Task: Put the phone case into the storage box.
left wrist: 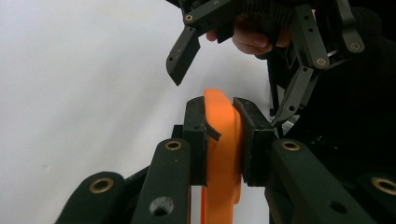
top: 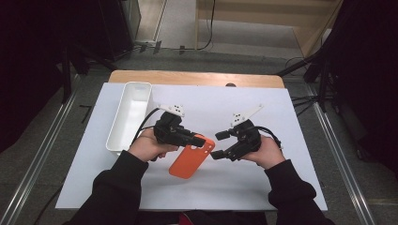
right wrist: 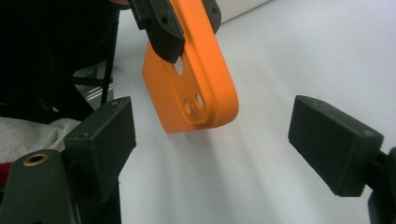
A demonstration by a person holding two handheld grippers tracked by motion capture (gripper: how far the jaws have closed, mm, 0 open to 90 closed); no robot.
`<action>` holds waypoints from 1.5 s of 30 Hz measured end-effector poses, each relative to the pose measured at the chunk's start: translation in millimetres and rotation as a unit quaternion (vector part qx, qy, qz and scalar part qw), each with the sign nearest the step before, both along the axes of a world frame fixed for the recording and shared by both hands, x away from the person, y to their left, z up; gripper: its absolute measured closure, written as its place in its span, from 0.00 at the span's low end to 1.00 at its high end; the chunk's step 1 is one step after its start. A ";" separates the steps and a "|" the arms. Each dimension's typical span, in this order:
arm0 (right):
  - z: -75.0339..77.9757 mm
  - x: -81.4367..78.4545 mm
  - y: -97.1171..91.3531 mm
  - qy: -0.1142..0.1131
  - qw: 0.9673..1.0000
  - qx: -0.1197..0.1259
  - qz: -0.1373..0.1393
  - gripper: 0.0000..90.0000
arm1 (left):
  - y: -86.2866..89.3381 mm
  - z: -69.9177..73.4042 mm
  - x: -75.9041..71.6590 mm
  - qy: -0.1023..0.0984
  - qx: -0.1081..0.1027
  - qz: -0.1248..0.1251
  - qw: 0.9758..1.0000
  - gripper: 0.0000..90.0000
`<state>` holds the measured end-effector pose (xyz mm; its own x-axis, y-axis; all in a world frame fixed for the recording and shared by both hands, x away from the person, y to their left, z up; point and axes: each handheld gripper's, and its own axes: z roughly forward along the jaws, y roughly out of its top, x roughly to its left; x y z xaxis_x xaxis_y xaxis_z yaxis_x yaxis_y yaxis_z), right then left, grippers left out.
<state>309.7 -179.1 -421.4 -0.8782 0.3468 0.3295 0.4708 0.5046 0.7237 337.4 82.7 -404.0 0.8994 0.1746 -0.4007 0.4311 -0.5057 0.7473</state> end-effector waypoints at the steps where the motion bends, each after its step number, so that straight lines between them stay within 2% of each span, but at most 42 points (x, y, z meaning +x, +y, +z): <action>1: 0.1 0.7 0.2 0.000 1.000 0.002 0.003 0.16 | 0.3 -0.2 -0.1 0.003 -0.001 0.000 1.000 0.84; 4: 0.3 3.6 1.5 0.003 1.000 0.008 0.005 0.15 | 1.1 -0.8 0.0 0.003 -0.001 0.000 1.000 0.84; 7: 0.1 3.9 2.9 0.000 1.000 0.000 0.009 0.16 | 1.7 -1.4 0.4 0.002 0.000 -0.004 1.000 0.84; 9: -0.2 5.0 4.0 -0.002 1.000 -0.007 0.012 0.19 | 1.6 -1.8 0.7 0.004 -0.001 -0.004 1.000 0.84; 10: -0.1 5.6 4.0 -0.001 1.000 -0.007 0.015 0.25 | 1.5 -2.1 0.9 0.004 0.000 -0.005 1.000 0.84; 14: -0.3 8.0 4.9 0.003 1.000 -0.004 0.019 0.28 | 0.4 -3.3 1.5 0.005 0.000 -0.008 1.000 0.84; 15: -0.4 8.8 5.1 0.004 1.000 -0.003 0.022 0.32 | 0.2 -3.5 1.6 0.004 0.000 -0.009 1.000 0.84; 21: -0.6 10.3 5.2 0.008 0.999 0.003 0.036 0.41 | -0.4 -4.8 2.0 0.005 0.001 -0.016 1.000 0.84; 25: -1.8 10.9 5.8 0.018 0.999 0.009 0.049 0.51 | -1.6 -5.5 1.1 0.007 0.003 -0.025 1.000 0.84; 33: -2.9 14.1 2.9 0.023 0.997 0.024 0.063 0.59 | -2.4 -6.5 1.5 0.008 0.003 -0.029 1.000 0.84; 40: -4.8 15.4 2.9 0.032 0.997 0.027 0.072 0.63 | -2.1 -6.3 1.5 0.011 0.000 -0.033 0.999 0.84; 45: -6.7 15.8 4.6 0.036 0.996 0.025 0.081 0.70 | -2.3 -6.4 1.1 0.011 -0.003 -0.042 0.999 0.84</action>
